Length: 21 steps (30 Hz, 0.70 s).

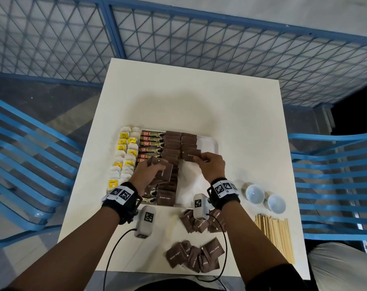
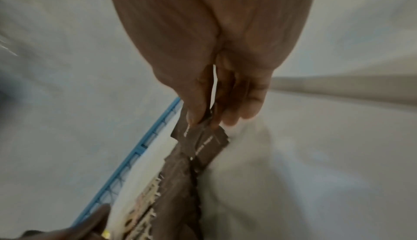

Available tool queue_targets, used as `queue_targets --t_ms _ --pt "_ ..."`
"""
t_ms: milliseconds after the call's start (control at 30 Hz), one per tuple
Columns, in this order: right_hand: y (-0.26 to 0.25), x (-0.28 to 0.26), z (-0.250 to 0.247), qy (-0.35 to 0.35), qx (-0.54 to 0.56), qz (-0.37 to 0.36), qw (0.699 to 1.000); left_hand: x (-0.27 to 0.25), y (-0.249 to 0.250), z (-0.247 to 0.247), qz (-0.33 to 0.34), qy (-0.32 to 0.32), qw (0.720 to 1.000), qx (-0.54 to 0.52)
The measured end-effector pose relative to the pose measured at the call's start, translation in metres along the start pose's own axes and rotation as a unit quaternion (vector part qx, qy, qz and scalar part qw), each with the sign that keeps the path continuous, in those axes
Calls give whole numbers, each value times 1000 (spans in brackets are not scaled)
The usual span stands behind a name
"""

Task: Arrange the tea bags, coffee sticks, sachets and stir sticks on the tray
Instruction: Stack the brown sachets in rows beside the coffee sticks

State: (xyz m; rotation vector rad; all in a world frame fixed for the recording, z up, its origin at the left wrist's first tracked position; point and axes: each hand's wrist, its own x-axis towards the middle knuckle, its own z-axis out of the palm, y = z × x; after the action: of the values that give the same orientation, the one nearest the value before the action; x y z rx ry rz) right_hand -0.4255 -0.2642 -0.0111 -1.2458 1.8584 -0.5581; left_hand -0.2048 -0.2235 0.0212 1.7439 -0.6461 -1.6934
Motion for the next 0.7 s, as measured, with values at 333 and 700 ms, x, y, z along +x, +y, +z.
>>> queue_targets --t_ms 333,700 --pt "6 2 21 25 4 35 999 5 5 -9 -5 7 1000 2" --pt "3 9 27 41 -8 57 998 5 8 -11 1 3 1000 -4"
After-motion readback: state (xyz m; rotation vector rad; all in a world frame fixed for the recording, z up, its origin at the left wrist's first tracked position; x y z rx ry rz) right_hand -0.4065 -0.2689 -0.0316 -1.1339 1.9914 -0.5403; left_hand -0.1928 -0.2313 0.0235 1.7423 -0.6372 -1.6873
